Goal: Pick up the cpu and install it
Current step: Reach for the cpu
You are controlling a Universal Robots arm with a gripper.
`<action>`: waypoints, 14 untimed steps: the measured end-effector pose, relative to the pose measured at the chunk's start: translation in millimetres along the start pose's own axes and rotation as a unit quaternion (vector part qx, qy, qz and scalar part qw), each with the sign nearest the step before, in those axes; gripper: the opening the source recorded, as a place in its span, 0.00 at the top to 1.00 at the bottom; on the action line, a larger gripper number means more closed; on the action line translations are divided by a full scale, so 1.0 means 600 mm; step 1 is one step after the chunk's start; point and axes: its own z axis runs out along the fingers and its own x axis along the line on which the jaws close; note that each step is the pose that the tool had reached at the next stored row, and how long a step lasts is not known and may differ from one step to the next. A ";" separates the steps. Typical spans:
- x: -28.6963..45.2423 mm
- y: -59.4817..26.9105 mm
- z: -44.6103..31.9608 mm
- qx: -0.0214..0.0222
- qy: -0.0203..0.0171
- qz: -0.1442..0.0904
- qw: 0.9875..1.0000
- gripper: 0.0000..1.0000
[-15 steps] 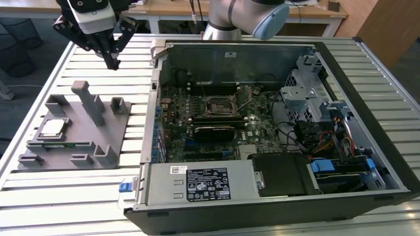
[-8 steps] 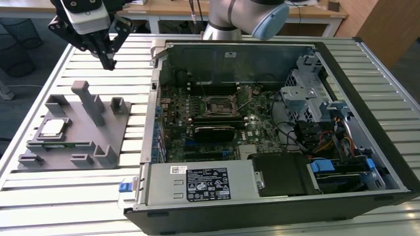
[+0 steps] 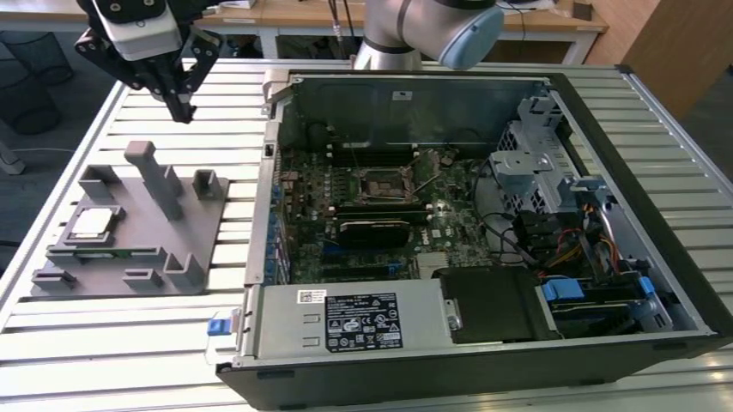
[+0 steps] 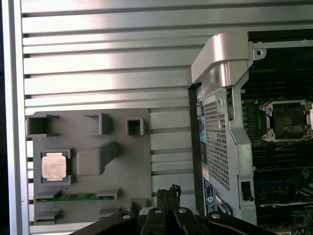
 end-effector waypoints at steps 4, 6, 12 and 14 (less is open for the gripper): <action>0.006 -0.001 0.000 0.000 0.000 0.000 1.000 0.89; 0.009 -0.001 0.000 0.000 0.000 0.000 1.000 0.89; 0.020 -0.002 0.001 0.000 0.000 0.000 1.000 0.89; 0.022 -0.002 0.001 0.000 0.000 0.000 1.000 0.89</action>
